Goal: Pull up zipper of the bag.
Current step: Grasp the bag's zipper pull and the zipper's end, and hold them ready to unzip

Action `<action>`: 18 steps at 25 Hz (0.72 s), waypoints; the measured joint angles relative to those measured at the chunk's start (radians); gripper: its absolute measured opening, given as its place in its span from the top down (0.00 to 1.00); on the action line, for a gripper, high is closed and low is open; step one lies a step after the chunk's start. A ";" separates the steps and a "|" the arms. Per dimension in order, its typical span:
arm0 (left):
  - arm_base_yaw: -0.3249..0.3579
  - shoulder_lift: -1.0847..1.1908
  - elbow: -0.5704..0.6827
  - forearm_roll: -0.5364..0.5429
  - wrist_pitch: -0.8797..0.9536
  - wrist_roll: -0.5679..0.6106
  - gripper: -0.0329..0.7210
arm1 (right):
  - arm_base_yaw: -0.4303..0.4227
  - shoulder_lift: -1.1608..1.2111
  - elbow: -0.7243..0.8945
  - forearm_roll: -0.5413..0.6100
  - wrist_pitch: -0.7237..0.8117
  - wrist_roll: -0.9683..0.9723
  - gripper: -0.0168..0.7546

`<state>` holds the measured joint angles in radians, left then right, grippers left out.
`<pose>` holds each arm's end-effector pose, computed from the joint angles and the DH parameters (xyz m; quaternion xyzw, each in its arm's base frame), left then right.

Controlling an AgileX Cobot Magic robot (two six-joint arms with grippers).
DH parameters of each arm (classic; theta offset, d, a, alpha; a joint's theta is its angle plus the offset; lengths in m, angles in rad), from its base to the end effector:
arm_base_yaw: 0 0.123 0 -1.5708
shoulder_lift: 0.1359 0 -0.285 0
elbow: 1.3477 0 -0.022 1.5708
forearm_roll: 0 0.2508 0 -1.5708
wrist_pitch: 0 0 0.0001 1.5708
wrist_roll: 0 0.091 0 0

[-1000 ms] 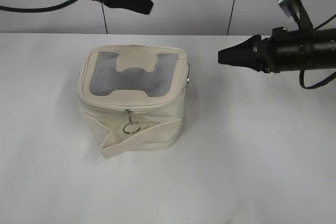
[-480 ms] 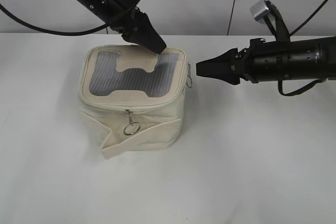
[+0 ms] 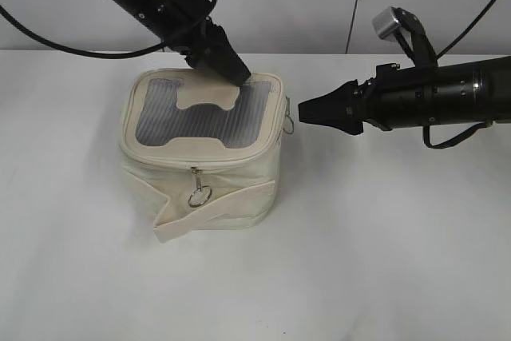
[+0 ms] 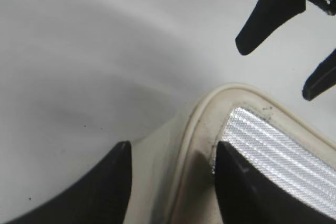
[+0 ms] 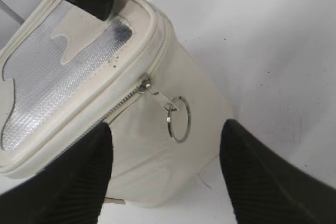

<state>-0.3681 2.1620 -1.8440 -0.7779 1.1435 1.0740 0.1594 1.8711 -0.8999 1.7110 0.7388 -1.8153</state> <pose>0.4099 -0.2204 0.2339 0.5159 0.7726 -0.3054 0.2092 0.3317 0.1149 0.1548 -0.2325 0.8378 0.3465 0.3521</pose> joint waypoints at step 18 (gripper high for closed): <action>-0.003 0.033 -0.001 -0.006 0.015 -0.001 0.90 | 0.050 0.033 0.000 -0.030 -0.098 -0.065 0.32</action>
<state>-0.3711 2.1952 -1.8451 -0.7838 1.1581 1.0730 0.2097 1.9040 -0.8999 1.6806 0.6410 -1.8800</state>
